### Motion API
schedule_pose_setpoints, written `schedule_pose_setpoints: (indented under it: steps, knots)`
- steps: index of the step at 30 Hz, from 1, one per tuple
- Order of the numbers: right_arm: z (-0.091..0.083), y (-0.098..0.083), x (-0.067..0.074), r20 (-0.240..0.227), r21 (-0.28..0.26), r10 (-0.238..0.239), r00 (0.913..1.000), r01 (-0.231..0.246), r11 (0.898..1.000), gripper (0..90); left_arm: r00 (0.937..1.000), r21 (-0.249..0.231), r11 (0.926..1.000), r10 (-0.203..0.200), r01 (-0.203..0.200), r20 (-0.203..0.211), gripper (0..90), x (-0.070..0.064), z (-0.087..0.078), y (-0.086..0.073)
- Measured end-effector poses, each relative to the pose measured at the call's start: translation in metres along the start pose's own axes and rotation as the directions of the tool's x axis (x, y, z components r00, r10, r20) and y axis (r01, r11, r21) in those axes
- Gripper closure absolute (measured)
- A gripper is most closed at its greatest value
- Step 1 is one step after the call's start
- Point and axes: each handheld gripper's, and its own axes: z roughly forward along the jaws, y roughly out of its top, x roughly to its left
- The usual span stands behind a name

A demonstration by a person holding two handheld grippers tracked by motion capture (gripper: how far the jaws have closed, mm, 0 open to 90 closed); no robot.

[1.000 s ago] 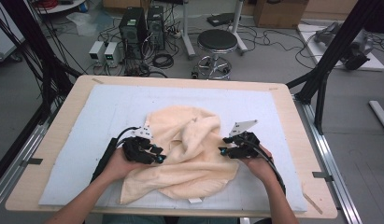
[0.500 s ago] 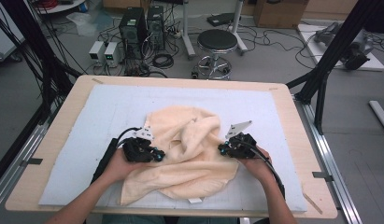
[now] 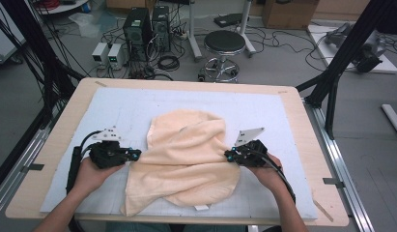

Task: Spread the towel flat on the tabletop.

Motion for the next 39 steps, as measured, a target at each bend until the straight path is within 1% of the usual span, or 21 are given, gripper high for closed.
schedule_pose_setpoints:
  steps: [2,4,8,9,14,15,19,21,22,23,24,25,26,27,29,34,35,36,37,38,39]
  knots:
    - [0.003,0.003,-0.001,-0.002,-0.008,-0.004,1.0,0.004,1.0,86.0,0.9999,-0.016,0.9998,-0.01,0.01,-0.011,87.2,0.002,-0.005,0.001]
    - [0.006,0.004,-0.002,-0.007,-0.004,-0.002,1.0,0.002,1.0,85.6,0.9996,-0.005,1.0,-0.009,0.009,-0.025,87.3,0.003,-0.004,0.002]
    - [0.004,0.004,-0.002,-0.012,-0.025,0.016,0.9998,-0.016,1.0,78.0,0.9999,0.018,0.9998,0.0,0.001,-0.015,85.0,0.005,0.003,0.003]
    - [-0.001,0.004,-0.002,-0.027,-0.055,0.024,0.9994,-0.026,0.998,76.0,0.9999,0.012,0.9999,0.002,-0.002,-0.012,78.6,0.005,0.004,0.003]
    - [-0.012,0.003,0.001,-0.039,-0.085,0.046,0.9982,-0.05,0.995,68.9,0.9988,0.001,0.9995,0.03,-0.03,0.039,67.5,0.0,0.004,0.003]
    - [-0.013,0.003,0.004,-0.05,-0.08,0.048,0.9976,-0.052,0.995,65.1,0.9977,0.003,0.9992,0.041,-0.041,0.054,61.5,-0.002,0.005,0.003]
    - [-0.012,0.005,0.011,-0.096,-0.084,0.029,0.995,-0.037,0.996,61.0,0.9951,0.044,0.9968,0.064,-0.068,0.076,53.7,-0.009,0.014,0.003]
    - [-0.006,0.006,0.015,-0.147,-0.059,0.036,0.9885,-0.045,0.997,56.4,0.9937,0.068,0.9943,0.077,-0.082,0.082,53.5,-0.01,0.02,0.002]
    - [-0.006,0.006,0.015,-0.147,-0.059,0.036,0.9885,-0.045,0.997,56.4,0.9932,0.08,0.9928,0.083,-0.089,0.082,53.5,-0.01,0.022,0.002]
    - [0.001,0.006,0.018,-0.147,-0.023,0.027,0.9888,-0.03,0.999,56.8,0.9927,0.108,0.9898,0.084,-0.094,0.086,57.5,-0.011,0.031,0.0]
    - [0.001,0.006,0.018,-0.147,-0.023,0.027,0.9888,-0.03,0.999,56.8,0.9927,0.108,0.9898,0.084,-0.094,0.086,64.2,-0.011,0.031,0.0]
    - [0.009,0.004,0.02,-0.16,0.016,0.01,0.987,-0.008,1.0,63.2,0.9919,0.126,0.9875,0.082,-0.094,0.097,73.8,-0.01,0.036,-0.001]
    - [0.009,0.004,0.02,-0.16,0.016,0.01,0.987,-0.008,1.0,63.2,0.9913,0.137,0.9858,0.084,-0.097,0.102,73.8,-0.009,0.039,-0.002]
    - [0.012,0.004,0.02,-0.182,0.03,0.006,0.9833,-0.001,1.0,69.7,0.9909,0.146,0.984,0.089,-0.103,0.101,78.1,-0.008,0.043,-0.002]
    - [0.015,0.005,0.021,-0.173,0.052,-0.029,0.9846,0.039,0.998,82.0,0.9942,0.145,0.9854,0.08,-0.09,0.073,84.3,-0.005,0.048,0.0]
    - [0.011,0.013,0.008,-0.109,0.033,-0.011,0.994,0.015,0.999,83.1,0.9992,0.08,0.9964,0.031,-0.028,-0.027,85.1,0.012,0.053,0.014]
    - [0.01,0.019,0.0,-0.082,0.035,-0.009,0.9966,0.012,0.999,83.2,0.999,0.064,0.9979,0.015,-0.012,-0.043,85.1,0.016,0.054,0.017]
    - [0.01,0.019,0.0,-0.082,0.035,-0.009,0.9966,0.012,0.999,83.2,0.9989,0.057,0.9984,0.0,0.003,-0.048,85.1,0.019,0.054,0.02]
    - [0.009,0.024,-0.011,-0.061,0.026,0.005,0.9981,-0.003,1.0,83.2,0.9981,0.042,0.9989,-0.019,0.021,-0.059,85.2,0.024,0.056,0.024]
    - [0.009,0.024,-0.011,-0.061,0.026,0.005,0.9981,-0.003,1.0,83.2,0.9968,0.035,0.9986,-0.037,0.039,-0.071,85.2,0.029,0.059,0.026]
    - [0.011,0.028,-0.023,-0.035,0.024,0.029,0.999,-0.028,0.999,83.2,0.9954,0.044,0.9978,-0.045,0.049,-0.085,85.1,0.033,0.061,0.029]
